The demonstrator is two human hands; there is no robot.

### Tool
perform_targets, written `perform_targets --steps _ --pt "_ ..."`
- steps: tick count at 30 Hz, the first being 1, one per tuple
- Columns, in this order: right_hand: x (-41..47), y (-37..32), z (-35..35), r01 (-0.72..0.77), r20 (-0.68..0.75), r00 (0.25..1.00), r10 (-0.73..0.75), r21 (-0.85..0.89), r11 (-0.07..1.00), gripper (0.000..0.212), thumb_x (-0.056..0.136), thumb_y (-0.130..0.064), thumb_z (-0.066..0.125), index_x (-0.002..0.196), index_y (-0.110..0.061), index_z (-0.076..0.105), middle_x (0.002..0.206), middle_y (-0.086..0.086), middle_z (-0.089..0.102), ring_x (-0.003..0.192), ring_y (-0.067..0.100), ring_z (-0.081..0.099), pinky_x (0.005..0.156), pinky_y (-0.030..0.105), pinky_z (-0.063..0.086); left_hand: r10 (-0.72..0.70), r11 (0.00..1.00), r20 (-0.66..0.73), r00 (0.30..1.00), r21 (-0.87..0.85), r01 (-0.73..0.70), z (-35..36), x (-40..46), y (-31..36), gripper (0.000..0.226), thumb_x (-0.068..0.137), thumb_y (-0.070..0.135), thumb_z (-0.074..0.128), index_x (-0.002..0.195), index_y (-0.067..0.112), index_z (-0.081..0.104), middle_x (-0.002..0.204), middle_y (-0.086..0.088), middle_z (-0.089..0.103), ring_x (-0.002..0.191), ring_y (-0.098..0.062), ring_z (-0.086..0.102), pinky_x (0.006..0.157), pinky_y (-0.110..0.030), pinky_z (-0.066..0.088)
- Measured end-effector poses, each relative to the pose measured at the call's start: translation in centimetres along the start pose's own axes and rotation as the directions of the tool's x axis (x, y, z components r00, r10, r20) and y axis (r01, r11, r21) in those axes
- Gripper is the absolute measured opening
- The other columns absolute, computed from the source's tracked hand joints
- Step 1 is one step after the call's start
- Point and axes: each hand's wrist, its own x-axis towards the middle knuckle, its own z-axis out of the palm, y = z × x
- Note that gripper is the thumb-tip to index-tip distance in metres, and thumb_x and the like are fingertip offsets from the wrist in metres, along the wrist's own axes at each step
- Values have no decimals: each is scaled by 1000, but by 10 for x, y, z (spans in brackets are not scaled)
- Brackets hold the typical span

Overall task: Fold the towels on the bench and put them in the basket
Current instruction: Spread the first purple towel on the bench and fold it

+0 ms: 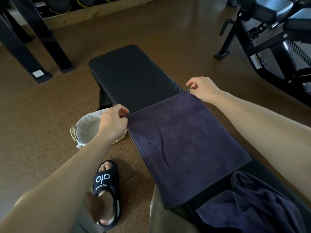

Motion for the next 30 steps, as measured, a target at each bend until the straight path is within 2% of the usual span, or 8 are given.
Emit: perform_targets --steps 2,5,11,14,19,24,27,30 --pt "1 -8 -5 12 -38 999 -12 -10 1000 26 100 -6 57 120 -16 70 111 0 65 98 16 65 80 26 49 14 1000 -41 999 -15 -14 -3 1 3 30 91 -1 55 108 18 71 98 6 68 94 -12 61 67 -11 38" --pt "1 -20 -16 5 -45 999 -4 40 999 24 100 -4 56 114 -17 71 103 4 71 82 12 72 79 29 60 32 997 -125 992 -70 -41 -10 0 12 32 92 -1 54 108 19 74 100 7 69 98 -10 61 73 -9 39" --pt "-30 -33 -45 -3 -157 987 38 222 975 19 96 -1 55 93 -16 66 90 3 72 77 8 74 73 22 60 188 972 -232 955 -93 -214 -26 -18 35 26 92 1 54 96 21 70 90 11 66 85 -5 59 71 -12 43" --pt "-67 -19 -51 19 -139 990 7 180 983 15 94 -2 59 92 -15 67 91 1 73 79 5 74 77 26 62 345 936 -156 926 -13 -351 -28 -43 37 21 90 0 57 91 19 67 87 10 64 83 -5 58 70 -12 45" --pt "-143 16 -46 70 -156 986 -60 64 995 19 88 2 65 84 -16 65 97 1 64 84 18 70 80 37 60 592 799 98 800 61 -598 -20 -89 28 23 82 -2 61 83 21 61 85 8 57 79 -14 58 69 -38 50" --pt "-192 47 -27 120 -158 980 -122 -24 992 23 85 4 66 81 -18 64 96 -1 58 79 10 60 72 21 45 689 670 252 679 137 -730 -3 -129 21 13 77 8 52 82 19 56 85 7 51 74 -16 52 64 -39 44" --pt "-204 62 -11 124 -140 981 -131 -59 991 25 83 5 64 79 -20 62 99 -3 55 79 11 58 72 24 47 717 573 344 606 204 -794 11 -143 16 10 77 14 48 82 16 57 84 1 53 72 -23 51 62 -43 43" --pt "-212 71 0 92 -158 983 -98 -50 995 25 83 5 64 79 -19 62 101 -2 54 80 13 59 74 25 48 705 548 378 600 246 -799 23 -153 8 7 77 15 51 81 17 56 82 0 52 68 -23 49 60 -43 43"
